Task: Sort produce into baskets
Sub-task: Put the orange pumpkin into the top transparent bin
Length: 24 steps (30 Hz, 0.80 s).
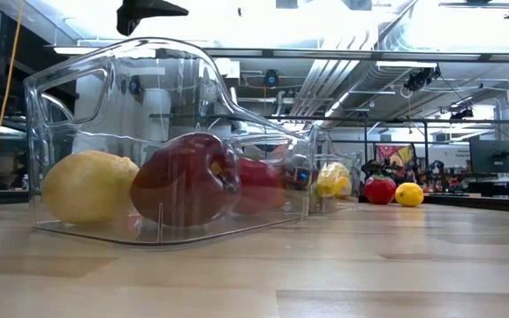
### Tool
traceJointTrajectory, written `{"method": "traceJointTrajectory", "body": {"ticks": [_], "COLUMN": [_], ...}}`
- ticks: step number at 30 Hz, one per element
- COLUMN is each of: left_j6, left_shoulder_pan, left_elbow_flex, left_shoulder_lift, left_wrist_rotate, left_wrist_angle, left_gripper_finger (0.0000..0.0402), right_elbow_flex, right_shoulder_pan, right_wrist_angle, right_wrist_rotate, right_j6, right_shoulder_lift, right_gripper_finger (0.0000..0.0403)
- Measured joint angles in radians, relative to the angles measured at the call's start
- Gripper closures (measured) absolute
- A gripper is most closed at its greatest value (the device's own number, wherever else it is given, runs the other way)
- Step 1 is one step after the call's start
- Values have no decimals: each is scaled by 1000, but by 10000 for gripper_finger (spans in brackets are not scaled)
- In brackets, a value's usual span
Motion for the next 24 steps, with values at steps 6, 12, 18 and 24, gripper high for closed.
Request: {"method": "traceJointTrajectory", "body": {"ticks": [6, 12, 18, 24], "left_j6": [0, -9, -17, -29], "left_shoulder_pan": [5, 4, 3, 3], "left_elbow_flex": [0, 0, 0, 0], "left_shoulder_lift": [0, 0, 0, 0], "left_wrist_rotate": [0, 1, 1, 4], "left_wrist_angle": [0, -1, -1, -2], "left_gripper_finger": [129, 129, 129, 129], "right_elbow_flex": [0, 0, 0, 0], "right_shoulder_pan": [9, 4, 9, 33], "right_wrist_angle": [32, 77, 73, 49], "right_wrist_rotate": [1, -34, -109, -156], "right_j6": [-91, -99, -119, -195], "right_shoulder_lift": [51, 96, 157, 217], "right_gripper_finger": [30, 30, 10, 4]}}
